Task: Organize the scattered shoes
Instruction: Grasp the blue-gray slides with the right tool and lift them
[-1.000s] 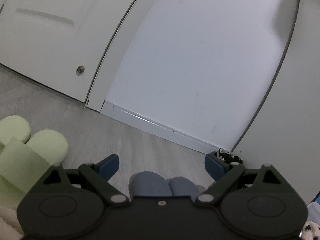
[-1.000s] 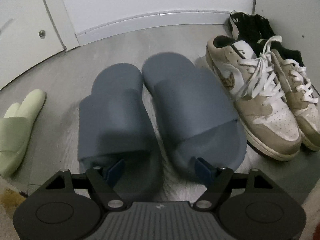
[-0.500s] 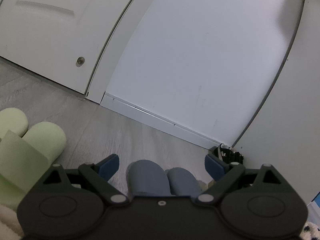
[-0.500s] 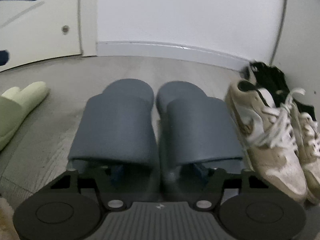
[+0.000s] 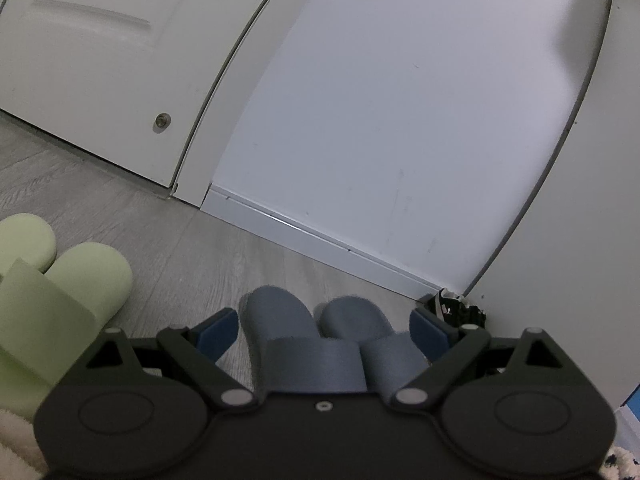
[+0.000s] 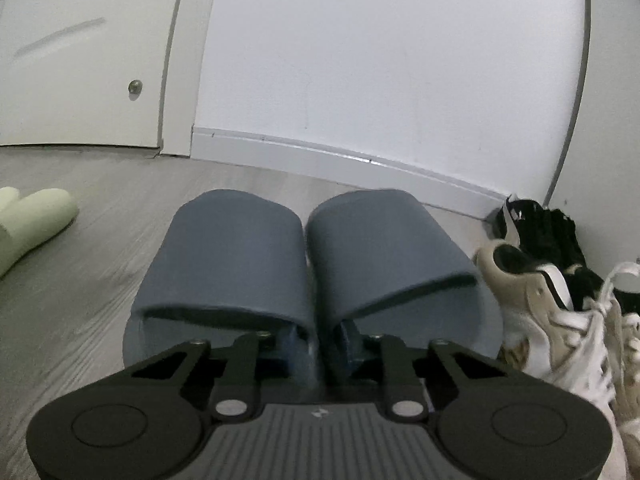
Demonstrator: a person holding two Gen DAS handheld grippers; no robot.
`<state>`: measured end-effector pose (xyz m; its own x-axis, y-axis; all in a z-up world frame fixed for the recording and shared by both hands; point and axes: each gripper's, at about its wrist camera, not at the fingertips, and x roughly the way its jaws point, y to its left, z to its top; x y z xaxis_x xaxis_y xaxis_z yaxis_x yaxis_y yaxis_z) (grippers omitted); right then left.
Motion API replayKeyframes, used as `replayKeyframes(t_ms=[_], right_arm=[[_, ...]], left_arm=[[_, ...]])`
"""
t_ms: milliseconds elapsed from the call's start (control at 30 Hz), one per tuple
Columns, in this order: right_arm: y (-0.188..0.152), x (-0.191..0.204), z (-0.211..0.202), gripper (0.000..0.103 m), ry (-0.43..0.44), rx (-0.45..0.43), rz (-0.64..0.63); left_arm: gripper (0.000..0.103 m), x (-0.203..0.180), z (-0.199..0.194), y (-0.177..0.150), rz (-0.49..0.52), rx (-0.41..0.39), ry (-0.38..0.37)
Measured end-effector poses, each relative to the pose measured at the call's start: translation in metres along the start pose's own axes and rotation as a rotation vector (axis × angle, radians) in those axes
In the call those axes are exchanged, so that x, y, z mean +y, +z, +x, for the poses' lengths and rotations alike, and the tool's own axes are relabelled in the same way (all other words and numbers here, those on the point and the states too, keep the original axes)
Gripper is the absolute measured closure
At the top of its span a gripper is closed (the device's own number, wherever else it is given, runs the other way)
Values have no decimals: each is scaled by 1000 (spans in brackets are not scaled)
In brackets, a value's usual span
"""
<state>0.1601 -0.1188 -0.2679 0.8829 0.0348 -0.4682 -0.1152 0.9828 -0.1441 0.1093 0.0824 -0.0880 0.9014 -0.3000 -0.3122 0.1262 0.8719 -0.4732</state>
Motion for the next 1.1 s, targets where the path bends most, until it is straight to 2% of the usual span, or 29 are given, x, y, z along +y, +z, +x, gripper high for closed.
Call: replayKeyframes(t_ms=[100,233,467,600,700,833,1100], right_arm=[[4,-7,6,78,17,0,51],[7,-17,15,69,46,1,132],[8,-18,34,62,85,-29,157],[12,-22,45,64,96,-44,174],[17,-29,49,72,98,-41,226],[24,-35,52,80,78,-34,274],[39,-43,45,80,65,-49,322]], left_arm=[[9,2,1,0,-12,7,-1],[9,3,5,1,-21,22,-2],[9,5,9,2,-35,38,-1],[9,7,12,2,-46,52,2],[10,8,19,2,-54,89,53],[10,13,22,2,-78,105,71],[10,15,22,1,-80,105,70]])
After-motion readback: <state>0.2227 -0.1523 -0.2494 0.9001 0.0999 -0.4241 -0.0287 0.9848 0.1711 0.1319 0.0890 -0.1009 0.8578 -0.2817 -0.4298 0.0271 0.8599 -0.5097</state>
